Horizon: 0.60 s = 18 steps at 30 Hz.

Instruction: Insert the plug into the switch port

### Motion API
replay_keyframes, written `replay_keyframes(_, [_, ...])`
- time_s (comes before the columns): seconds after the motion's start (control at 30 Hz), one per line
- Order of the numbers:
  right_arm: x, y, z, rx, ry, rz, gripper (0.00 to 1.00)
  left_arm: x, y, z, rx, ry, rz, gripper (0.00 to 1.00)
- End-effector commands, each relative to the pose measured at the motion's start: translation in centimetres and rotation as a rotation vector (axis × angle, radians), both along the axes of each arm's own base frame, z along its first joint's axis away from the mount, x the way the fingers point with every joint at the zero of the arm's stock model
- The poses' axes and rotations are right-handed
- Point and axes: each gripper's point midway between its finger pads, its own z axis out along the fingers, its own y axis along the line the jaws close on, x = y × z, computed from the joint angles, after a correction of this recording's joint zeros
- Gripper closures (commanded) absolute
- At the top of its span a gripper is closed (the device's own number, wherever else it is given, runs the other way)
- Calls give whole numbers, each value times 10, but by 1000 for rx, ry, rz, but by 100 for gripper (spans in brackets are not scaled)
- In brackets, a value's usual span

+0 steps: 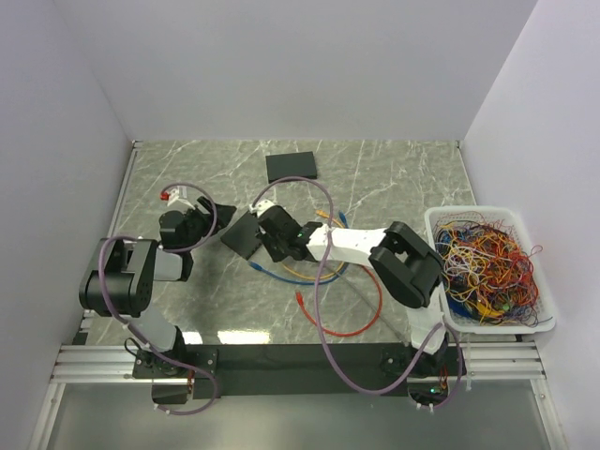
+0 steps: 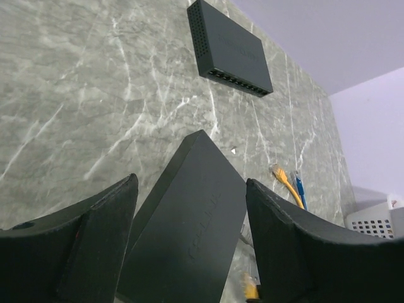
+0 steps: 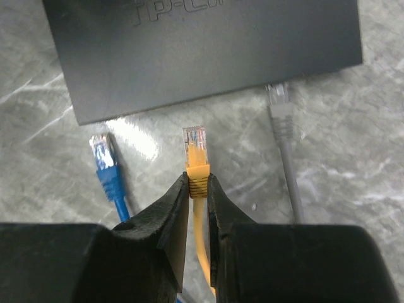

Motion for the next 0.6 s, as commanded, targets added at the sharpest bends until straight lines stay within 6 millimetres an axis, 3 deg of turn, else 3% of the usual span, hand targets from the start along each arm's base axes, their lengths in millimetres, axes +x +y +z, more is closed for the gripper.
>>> replay_keyframes(0.0, [9,10,10,-7,-32,1,100,10,-8,23,-16,-79,-53,26])
replay_keyframes(0.2, [12,13,-2,-42,-19,0,100,12,-18,16,-25,-51,-79,28])
replay_keyframes(0.57, [12,26,-6,-26,2,15,100,8,-35,-16,32,53,-98,30])
